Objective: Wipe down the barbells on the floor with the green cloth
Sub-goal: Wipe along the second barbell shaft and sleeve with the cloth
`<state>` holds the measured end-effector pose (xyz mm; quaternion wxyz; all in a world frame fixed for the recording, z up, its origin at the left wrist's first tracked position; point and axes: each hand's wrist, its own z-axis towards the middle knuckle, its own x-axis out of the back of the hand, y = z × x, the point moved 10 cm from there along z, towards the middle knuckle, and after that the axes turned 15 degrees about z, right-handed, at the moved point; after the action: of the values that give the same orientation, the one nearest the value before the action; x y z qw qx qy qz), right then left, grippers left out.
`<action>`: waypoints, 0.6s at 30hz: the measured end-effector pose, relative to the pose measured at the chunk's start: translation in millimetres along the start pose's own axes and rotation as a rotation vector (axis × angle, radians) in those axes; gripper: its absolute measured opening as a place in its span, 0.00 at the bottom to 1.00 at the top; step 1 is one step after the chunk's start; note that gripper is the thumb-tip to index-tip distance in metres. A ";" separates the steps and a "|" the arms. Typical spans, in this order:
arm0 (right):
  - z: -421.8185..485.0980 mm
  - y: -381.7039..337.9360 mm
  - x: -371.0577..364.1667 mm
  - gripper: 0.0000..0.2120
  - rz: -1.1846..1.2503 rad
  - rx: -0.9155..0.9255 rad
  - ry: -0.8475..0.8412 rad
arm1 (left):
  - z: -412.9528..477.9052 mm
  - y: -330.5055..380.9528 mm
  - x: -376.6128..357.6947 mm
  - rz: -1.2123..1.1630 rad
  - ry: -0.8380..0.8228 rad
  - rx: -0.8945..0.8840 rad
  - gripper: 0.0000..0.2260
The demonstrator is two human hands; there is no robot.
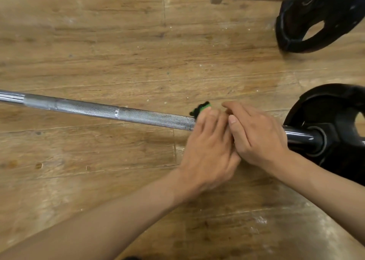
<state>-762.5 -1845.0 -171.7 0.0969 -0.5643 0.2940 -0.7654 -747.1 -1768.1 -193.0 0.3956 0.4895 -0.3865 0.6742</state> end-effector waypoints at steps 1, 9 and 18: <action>-0.8 -0.4 0.1 0.24 0.022 0.001 0.005 | 0.3 9.2 -1.5 0.005 0.003 -0.038 0.29; -23.6 -7.2 -8.7 0.27 -0.049 0.046 0.005 | -35.1 -76.2 -11.6 0.134 -0.021 -0.141 0.26; -43.0 -20.2 -8.3 0.20 0.043 -0.029 0.106 | -78.9 -134.5 -2.4 0.114 -0.108 0.221 0.28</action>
<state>-795.5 -1810.1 -175.3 0.0893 -0.5180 0.3218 -0.7875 -651.9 -1644.5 -194.8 0.2791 0.5431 -0.3580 0.7064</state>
